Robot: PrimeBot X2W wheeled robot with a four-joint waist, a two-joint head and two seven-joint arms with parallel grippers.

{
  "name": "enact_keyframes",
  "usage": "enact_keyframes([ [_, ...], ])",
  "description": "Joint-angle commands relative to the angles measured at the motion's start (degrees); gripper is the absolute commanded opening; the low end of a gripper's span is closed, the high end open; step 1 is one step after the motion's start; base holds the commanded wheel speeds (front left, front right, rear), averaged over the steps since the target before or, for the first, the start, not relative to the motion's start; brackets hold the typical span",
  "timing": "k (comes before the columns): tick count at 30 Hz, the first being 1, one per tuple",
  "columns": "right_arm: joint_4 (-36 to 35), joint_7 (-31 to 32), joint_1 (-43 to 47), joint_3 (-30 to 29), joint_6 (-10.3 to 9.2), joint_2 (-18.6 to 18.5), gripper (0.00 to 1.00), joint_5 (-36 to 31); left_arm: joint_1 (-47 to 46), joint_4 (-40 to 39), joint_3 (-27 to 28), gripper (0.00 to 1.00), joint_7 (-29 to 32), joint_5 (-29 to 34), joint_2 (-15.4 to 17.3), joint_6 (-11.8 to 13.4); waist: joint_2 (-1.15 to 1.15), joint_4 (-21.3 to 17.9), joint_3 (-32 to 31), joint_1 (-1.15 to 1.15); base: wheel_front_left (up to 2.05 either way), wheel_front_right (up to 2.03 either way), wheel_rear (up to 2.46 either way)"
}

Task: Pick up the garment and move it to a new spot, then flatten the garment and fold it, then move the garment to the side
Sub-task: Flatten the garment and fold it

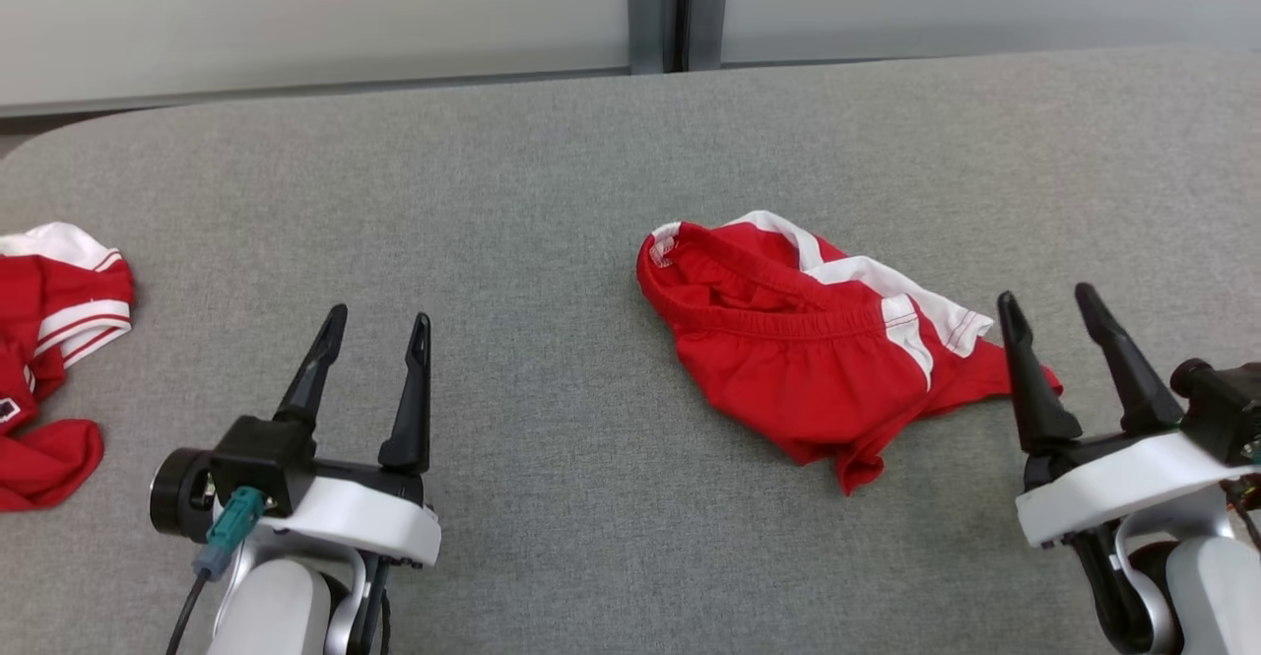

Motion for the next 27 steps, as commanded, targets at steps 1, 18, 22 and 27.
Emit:
enact_keyframes([
  [1,-0.99,0.69,1.23,0.48,0.01,-0.2,1.0,-0.49,0.96,0.05,-0.08,1.0,-0.09,0.1,0.32,0.16,0.0,-0.37,-1.16,0.0,0.0,0.0,0.0],
  [18,-5.19,3.79,6.42,1.31,0.01,1.37,1.0,-1.42,4.24,0.31,-1.52,1.0,0.91,-0.14,0.96,0.91,0.0,-1.43,-4.03,0.0,0.0,0.0,0.0],
  [22,-5.38,3.88,6.28,1.28,0.01,1.45,1.0,-1.59,3.84,-0.01,-1.94,1.0,1.26,-0.23,0.96,1.1,0.0,-1.49,-3.78,0.0,0.0,0.0,0.0],
  [27,-5.64,4.0,5.63,1.32,0.01,1.53,1.0,-1.53,2.42,-0.81,-3.3,1.0,2.29,-0.21,0.68,0.41,0.0,-1.57,-3.04,0.0,0.0,0.0,0.0],
])
